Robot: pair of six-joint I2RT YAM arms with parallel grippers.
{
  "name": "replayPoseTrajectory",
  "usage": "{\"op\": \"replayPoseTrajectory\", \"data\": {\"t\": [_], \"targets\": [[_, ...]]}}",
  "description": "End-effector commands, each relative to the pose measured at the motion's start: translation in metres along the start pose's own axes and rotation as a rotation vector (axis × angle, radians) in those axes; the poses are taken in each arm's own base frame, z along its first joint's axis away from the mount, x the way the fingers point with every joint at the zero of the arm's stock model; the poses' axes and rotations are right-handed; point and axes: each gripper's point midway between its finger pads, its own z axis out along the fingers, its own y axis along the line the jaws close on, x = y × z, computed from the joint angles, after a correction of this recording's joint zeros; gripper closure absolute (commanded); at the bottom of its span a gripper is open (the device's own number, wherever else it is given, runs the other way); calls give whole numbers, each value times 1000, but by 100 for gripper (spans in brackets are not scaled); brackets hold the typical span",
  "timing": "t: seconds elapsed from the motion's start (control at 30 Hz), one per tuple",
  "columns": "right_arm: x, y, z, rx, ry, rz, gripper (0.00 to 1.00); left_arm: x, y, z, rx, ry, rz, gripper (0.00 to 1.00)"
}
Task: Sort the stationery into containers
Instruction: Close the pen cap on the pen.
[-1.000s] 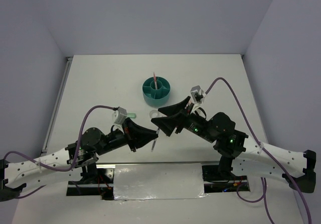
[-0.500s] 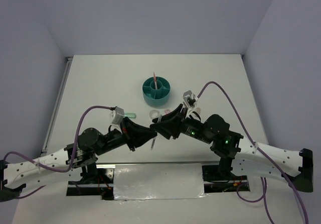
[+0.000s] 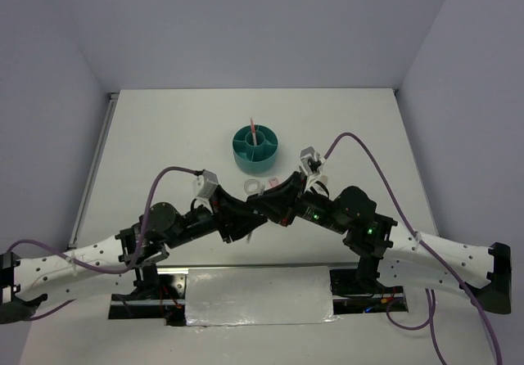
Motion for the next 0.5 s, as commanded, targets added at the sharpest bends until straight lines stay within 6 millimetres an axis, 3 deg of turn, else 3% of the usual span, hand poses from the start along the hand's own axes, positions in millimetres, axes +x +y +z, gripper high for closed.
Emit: {"op": "replayPoseTrajectory", "data": {"t": [0.0,0.1,0.23,0.3,0.33,0.37,0.47], "targets": [[-14,14,1,-52,-42,-10,100,-13,-18,9,71,-17,2,59],[-15,14,2,-51,-43,-12,100,-6,-16,14,68,7,2,69],[-13,9,1,-25,-35,-20,100,-9,-16,10,64,-2,3,100],[-12,9,0,-28,-34,-26,79,-11,-16,7,64,-11,9,100],[-12,9,0,-31,-36,-31,58,-14,-17,5,64,-20,11,100],[-12,10,-1,-35,-37,-31,26,-15,-17,3,64,-23,15,100],[-19,12,-4,-36,-53,-36,10,-17,-18,0,63,-22,23,100]]}}
